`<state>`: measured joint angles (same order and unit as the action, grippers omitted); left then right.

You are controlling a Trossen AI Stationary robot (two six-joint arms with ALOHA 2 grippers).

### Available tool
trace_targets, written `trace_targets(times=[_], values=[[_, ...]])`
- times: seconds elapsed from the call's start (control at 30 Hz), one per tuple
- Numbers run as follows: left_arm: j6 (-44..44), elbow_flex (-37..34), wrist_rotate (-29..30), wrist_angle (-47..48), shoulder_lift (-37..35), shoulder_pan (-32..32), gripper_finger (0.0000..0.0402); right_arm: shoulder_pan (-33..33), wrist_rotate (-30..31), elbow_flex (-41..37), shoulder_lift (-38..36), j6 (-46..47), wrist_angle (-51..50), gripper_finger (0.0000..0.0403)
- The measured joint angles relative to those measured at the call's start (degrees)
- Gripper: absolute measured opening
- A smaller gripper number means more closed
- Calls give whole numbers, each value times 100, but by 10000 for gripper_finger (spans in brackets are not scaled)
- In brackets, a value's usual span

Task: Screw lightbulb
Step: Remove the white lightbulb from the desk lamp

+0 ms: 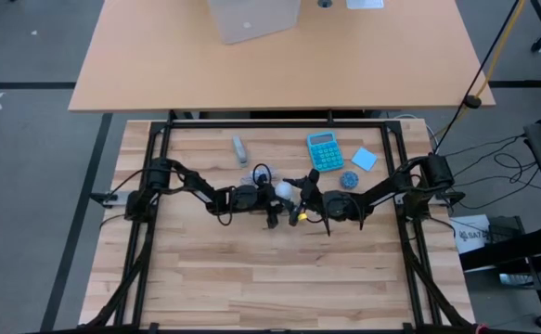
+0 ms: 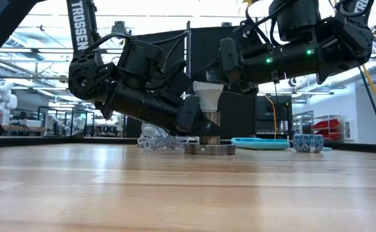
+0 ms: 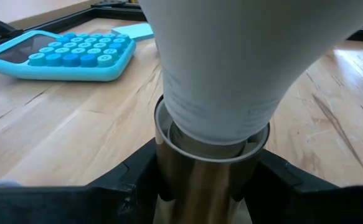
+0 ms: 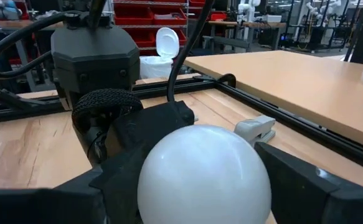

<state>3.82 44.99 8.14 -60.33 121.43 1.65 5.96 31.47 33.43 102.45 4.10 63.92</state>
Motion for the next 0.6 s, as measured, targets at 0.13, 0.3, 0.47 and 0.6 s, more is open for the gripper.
trace_targets(times=[0.13,0.3,0.47,0.6], values=[[-20,0,-2,6,0,-2,181,-15,-102,-3,-4,-141,-49,265],[-137,0,-61,10,0,-14,181,-93,-436,-3,-135,-407,-422,270],[-304,4,-113,16,0,-28,181,-257,-1095,-65,-487,-777,-862,269],[-312,12,-202,21,0,-28,181,-498,-2053,-70,-844,-1017,-1353,275]])
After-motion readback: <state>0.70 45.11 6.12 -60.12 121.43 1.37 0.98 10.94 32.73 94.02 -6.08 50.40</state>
